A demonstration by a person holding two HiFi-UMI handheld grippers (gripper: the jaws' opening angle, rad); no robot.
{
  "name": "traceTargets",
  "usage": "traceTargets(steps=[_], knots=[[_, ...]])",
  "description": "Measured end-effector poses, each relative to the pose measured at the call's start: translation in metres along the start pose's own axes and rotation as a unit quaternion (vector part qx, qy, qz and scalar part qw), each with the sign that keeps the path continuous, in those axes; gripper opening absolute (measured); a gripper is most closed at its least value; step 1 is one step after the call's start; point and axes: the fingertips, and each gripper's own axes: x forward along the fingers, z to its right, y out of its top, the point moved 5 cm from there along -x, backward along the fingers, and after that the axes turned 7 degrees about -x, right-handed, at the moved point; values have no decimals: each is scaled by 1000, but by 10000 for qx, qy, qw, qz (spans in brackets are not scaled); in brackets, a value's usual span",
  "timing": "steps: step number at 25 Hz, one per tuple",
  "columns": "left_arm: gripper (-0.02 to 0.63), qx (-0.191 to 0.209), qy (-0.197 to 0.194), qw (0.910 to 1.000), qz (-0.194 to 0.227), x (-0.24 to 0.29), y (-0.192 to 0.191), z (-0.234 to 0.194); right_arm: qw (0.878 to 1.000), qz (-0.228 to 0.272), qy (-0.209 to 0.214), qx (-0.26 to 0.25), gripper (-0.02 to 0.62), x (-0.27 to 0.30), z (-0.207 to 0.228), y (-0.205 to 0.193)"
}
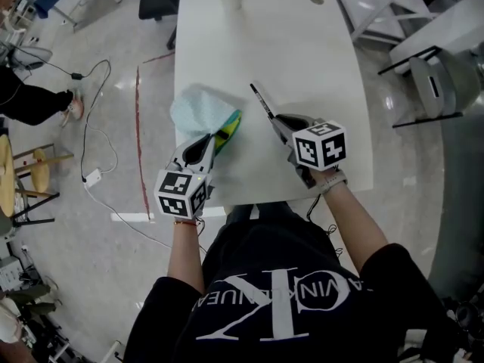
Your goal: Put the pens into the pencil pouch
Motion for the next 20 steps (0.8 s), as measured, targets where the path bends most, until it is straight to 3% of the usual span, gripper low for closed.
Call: traceTargets(steps=[11, 17, 20], knots=[[12, -6, 164, 9997, 203, 3, 15, -10, 9947, -166, 808, -607, 35, -24, -49, -4], [12, -21, 268, 9994, 214, 4, 17, -13, 9935, -142, 748, -845, 23, -36, -52, 0], [12, -43, 253, 9994, 218, 5, 17, -14, 9919, -357, 557, -1081, 23, -26, -45, -8]])
